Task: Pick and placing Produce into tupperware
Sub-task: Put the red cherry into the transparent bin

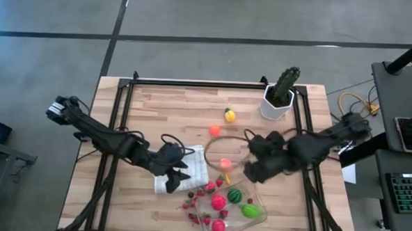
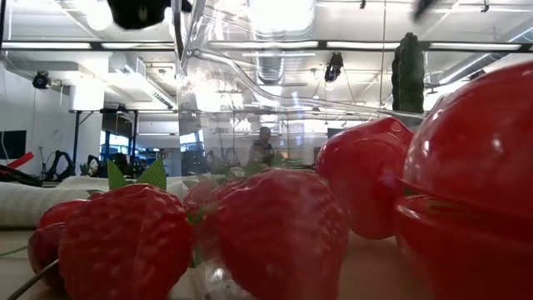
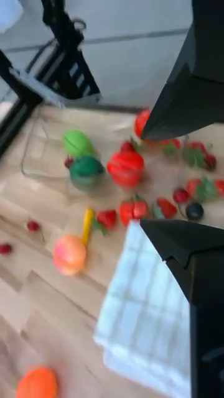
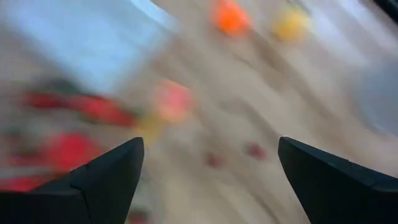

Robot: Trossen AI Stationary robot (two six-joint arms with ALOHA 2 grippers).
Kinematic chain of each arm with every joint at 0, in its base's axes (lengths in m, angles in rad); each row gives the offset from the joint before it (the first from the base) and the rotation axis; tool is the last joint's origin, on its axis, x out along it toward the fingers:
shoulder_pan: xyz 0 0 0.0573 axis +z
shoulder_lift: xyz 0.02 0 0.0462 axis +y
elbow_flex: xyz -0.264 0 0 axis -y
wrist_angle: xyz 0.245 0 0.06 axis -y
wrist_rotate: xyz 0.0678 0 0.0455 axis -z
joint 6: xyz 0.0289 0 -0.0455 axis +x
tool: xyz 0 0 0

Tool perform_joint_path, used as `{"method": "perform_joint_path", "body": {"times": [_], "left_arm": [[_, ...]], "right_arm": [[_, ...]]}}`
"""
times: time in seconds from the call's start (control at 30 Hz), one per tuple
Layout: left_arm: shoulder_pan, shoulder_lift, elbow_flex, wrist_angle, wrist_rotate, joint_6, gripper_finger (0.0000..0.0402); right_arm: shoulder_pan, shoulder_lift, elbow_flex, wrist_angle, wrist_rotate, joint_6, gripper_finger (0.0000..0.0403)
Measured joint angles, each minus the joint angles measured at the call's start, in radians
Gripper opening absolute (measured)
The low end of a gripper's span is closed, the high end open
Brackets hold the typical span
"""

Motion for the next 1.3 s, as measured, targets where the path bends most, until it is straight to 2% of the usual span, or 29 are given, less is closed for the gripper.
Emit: {"method": "perform_joint_path", "body": {"times": [0.07, 0.13, 0.3, 0.47, 0.57, 0.67, 0.73, 0.9, 1.13, 1.3], "left_arm": [[0.001, -0.028, -0.049, 0.008, -0.002, 0.000, 0.0198], [0.002, -0.058, -0.107, -0.002, -0.006, -0.001, 0.0198], [0.007, -0.136, -0.264, 0.006, -0.005, -0.072, 0.0198], [0.007, -0.230, -0.417, 0.021, -0.006, -0.156, 0.0198], [0.009, -0.298, -0.498, 0.072, -0.009, -0.159, 0.0198], [0.016, -0.369, -0.566, 0.111, -0.019, -0.159, 0.0198], [0.021, -0.415, -0.599, 0.111, -0.034, -0.159, 0.0198], [0.033, -0.525, -0.670, 0.111, -0.061, -0.156, 0.0198], [0.041, -0.654, -0.758, 0.111, -0.074, -0.148, 0.0198], [0.046, -0.733, -0.803, 0.111, -0.087, -0.112, 0.0198]], "right_arm": [[-0.024, 0.044, -0.002, -0.149, -0.032, 0.074, 0.0363], [-0.035, 0.077, -0.008, -0.202, -0.049, 0.134, 0.0363], [-0.053, 0.096, -0.032, -0.140, -0.104, 0.144, 0.0363], [-0.081, 0.116, -0.046, -0.145, -0.097, 0.249, 0.0363], [-0.094, 0.120, -0.046, -0.112, -0.097, 0.262, 0.0363], [-0.096, 0.125, -0.044, -0.090, -0.052, 0.290, 0.0363], [-0.107, 0.130, -0.044, -0.090, -0.069, 0.357, 0.0363], [-0.161, 0.133, -0.065, -0.078, -0.191, 0.425, 0.0364], [-0.227, 0.136, -0.067, -0.067, -0.204, 0.422, 0.0364], [-0.248, 0.137, -0.071, 0.044, -0.175, 0.373, 0.0364]]}}
